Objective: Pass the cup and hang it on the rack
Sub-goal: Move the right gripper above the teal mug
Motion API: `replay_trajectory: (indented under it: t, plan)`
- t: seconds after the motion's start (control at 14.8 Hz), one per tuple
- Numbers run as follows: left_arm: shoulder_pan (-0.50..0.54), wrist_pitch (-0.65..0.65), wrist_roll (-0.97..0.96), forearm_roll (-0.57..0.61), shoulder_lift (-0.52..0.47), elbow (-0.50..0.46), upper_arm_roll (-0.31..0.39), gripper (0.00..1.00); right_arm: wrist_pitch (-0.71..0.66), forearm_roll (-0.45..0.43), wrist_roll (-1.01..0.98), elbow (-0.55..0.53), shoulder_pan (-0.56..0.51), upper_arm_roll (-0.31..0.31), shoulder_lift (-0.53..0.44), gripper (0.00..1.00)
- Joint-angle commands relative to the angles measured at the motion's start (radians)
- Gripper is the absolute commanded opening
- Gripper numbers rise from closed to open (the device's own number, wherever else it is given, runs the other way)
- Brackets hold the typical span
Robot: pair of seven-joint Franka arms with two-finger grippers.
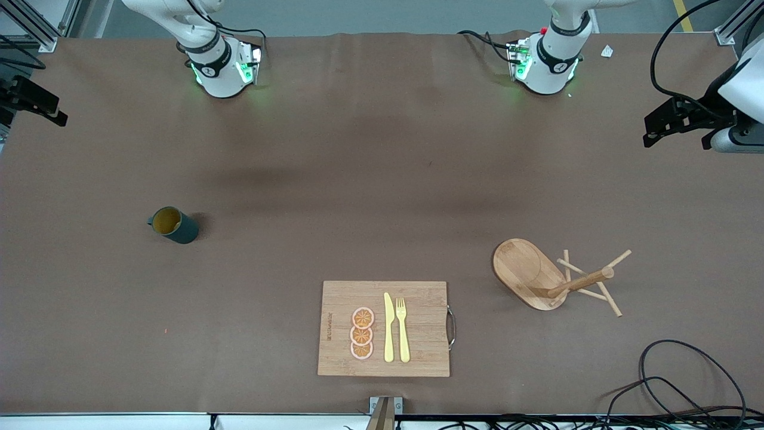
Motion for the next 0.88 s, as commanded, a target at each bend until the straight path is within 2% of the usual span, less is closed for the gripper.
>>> replay_trajectory:
  t: [0.0,0.47,0.61,0.81]
  plan:
    - [-0.001,-0.012,-0.006,0.007,-0.007,0.002,-0.004,1.0,-0.001,-0.012,-0.005,0.005,-0.016,0.003,0.009,1.0]
    - [-0.001,-0.011,-0.007,0.007,-0.005,0.002,-0.004,1.0,0.096,-0.012,-0.02,-0.007,-0.021,0.003,0.202,1.0]
    - [0.001,-0.011,-0.007,0.007,-0.009,0.0,-0.004,1.0,0.142,-0.009,-0.066,-0.067,-0.023,0.005,0.229,1.0]
    - [0.001,-0.011,-0.007,0.007,-0.01,0.0,-0.004,1.0,0.338,0.002,-0.159,-0.249,-0.024,0.007,0.227,1.0]
